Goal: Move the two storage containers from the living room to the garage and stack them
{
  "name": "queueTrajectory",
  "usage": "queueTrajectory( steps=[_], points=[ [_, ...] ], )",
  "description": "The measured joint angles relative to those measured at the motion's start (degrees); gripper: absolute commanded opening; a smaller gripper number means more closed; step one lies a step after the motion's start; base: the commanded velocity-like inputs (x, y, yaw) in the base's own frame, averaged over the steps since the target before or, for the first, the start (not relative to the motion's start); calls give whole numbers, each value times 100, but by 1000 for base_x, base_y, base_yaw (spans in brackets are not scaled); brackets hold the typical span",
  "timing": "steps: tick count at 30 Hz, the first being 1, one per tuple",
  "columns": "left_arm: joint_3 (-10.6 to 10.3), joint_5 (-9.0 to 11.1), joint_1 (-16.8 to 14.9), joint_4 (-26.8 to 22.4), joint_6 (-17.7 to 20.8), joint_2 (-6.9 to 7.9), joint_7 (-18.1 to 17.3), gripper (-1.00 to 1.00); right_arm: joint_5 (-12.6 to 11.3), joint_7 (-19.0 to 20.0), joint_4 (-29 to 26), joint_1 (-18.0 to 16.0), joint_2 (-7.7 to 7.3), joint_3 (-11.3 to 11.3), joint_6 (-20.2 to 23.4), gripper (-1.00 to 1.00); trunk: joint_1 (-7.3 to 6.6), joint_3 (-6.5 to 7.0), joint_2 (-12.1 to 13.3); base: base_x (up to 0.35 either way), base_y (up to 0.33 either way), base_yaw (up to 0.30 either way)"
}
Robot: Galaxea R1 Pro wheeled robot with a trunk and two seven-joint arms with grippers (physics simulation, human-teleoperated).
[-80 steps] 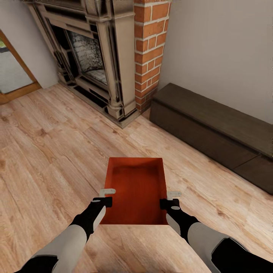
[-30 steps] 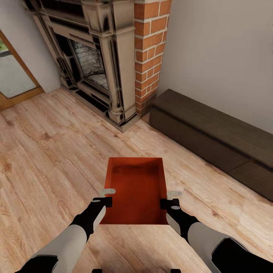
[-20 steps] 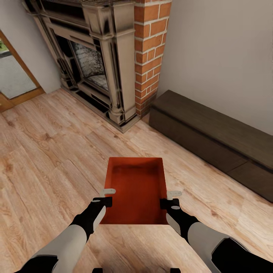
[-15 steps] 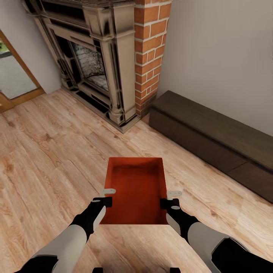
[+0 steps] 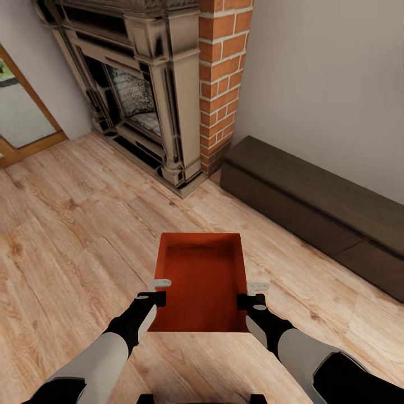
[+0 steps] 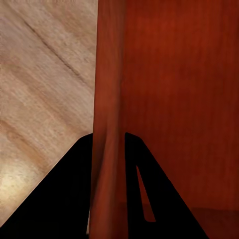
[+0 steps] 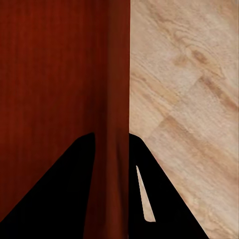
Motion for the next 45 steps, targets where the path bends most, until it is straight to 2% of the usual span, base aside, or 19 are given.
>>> queueTrajectory(
  steps=[45],
  points=[
    [-2,1,0,0,-9,0,0,-100,8,1,1,0,0,-5,-9,-100,-989,809,1806,0,0,0]
  ],
)
